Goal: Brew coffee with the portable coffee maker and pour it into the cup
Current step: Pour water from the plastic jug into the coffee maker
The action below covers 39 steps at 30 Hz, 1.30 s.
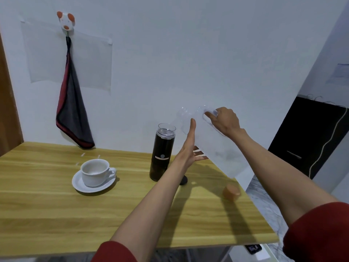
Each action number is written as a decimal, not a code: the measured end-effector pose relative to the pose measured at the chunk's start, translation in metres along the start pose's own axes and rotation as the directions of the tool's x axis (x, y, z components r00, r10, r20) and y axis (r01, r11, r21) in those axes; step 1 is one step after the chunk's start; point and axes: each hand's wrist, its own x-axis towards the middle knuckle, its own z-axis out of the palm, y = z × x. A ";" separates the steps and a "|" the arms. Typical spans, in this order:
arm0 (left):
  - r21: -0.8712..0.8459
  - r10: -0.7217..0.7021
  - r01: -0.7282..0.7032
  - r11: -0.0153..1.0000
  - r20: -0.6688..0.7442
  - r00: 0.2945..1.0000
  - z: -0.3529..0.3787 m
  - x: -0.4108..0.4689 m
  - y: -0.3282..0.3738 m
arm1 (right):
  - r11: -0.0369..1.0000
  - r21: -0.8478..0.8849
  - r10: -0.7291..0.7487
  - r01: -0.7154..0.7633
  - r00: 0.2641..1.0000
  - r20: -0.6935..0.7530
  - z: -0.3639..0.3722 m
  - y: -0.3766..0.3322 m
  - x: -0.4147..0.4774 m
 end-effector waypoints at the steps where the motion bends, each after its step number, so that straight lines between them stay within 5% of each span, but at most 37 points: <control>1: 0.054 0.004 -0.004 0.999 0.001 1.000 0.002 0.002 0.002 | 0.999 0.035 0.023 -0.022 0.999 -0.024 0.003 0.006 -0.002; 9: 0.339 0.098 -0.095 0.936 0.008 0.995 0.019 0.028 0.015 | 0.872 0.428 0.328 -0.238 0.933 -0.150 0.025 0.050 -0.013; 14: 0.487 0.209 -0.182 0.854 -0.002 0.978 0.021 0.052 0.011 | 0.740 0.587 0.464 -0.328 0.881 -0.091 0.051 0.074 -0.020; 39: 0.541 0.216 -0.151 0.828 -0.058 0.975 -0.002 0.109 -0.052 | 0.543 0.654 0.535 -0.527 0.817 0.214 0.111 0.127 -0.035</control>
